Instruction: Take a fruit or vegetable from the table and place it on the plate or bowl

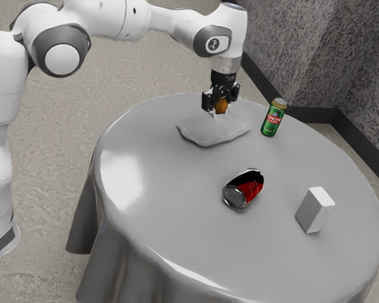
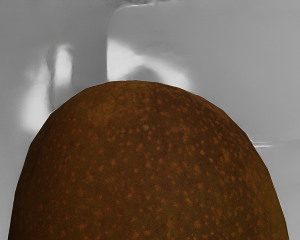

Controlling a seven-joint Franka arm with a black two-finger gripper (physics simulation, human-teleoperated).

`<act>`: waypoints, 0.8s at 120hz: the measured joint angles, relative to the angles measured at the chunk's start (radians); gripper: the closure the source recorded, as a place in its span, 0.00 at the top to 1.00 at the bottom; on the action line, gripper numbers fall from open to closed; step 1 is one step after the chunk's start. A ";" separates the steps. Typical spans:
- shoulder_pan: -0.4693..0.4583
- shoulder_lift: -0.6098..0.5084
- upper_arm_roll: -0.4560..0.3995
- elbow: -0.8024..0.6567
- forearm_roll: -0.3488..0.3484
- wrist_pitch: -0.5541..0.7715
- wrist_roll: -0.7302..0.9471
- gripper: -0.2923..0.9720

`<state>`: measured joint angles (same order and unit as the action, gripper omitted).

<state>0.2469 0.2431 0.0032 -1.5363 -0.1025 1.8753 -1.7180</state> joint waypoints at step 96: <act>0.069 0.122 -0.003 0.091 -0.001 -0.030 0.109 0.65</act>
<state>0.3163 0.3649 0.0006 -1.4454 -0.1039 1.8457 -1.6092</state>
